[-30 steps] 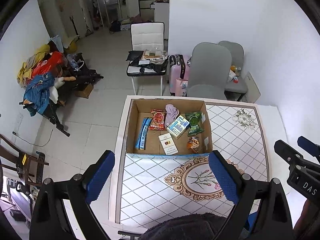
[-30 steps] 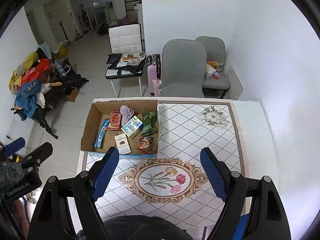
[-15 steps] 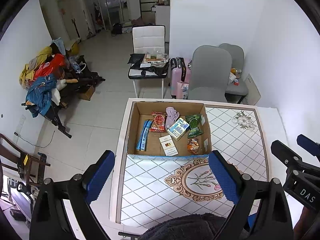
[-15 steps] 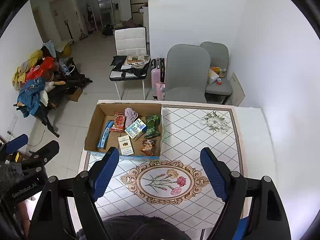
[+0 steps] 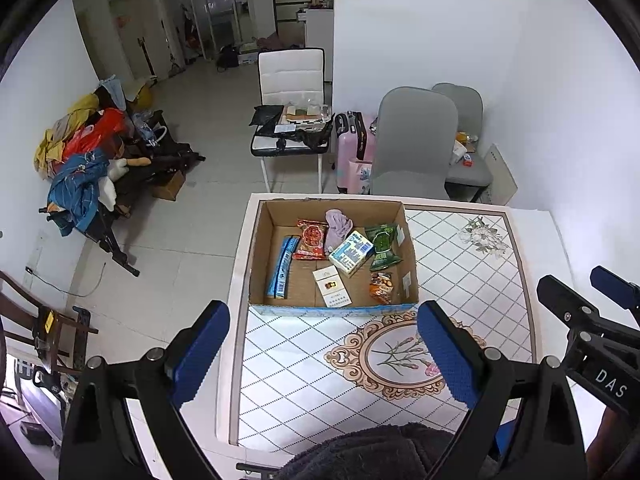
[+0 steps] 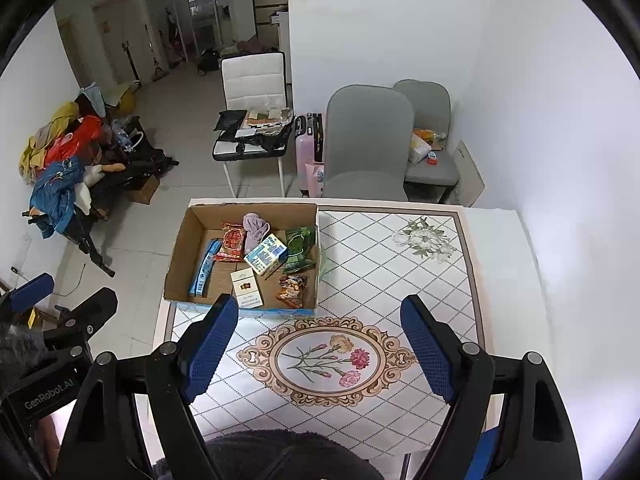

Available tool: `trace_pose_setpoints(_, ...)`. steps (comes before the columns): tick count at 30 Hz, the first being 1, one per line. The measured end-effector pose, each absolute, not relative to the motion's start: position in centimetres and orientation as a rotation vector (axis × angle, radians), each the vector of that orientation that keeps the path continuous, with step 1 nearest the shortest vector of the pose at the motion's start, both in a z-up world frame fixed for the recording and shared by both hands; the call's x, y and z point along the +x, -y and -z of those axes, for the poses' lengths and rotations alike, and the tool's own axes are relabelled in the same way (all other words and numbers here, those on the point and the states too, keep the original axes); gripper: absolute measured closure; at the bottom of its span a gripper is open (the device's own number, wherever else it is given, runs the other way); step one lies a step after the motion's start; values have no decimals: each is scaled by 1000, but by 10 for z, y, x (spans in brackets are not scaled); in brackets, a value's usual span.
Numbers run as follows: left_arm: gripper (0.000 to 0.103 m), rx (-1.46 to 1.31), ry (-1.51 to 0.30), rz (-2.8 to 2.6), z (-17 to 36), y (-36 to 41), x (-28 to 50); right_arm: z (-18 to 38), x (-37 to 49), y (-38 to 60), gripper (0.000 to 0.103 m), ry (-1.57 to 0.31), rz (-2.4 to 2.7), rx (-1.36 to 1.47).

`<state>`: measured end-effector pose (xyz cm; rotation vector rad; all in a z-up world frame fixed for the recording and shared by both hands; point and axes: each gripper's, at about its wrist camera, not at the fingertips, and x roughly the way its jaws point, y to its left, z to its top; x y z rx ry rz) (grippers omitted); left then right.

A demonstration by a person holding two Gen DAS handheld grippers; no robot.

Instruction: Organize soft objects

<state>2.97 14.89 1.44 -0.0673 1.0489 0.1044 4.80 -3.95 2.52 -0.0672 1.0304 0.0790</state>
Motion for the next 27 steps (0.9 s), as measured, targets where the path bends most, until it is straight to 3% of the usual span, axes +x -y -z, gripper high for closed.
trace_pose_setpoints(27,7,-55,-1024,-112,-19,-144,28,-30,42,45,18,-1025,-46,-45)
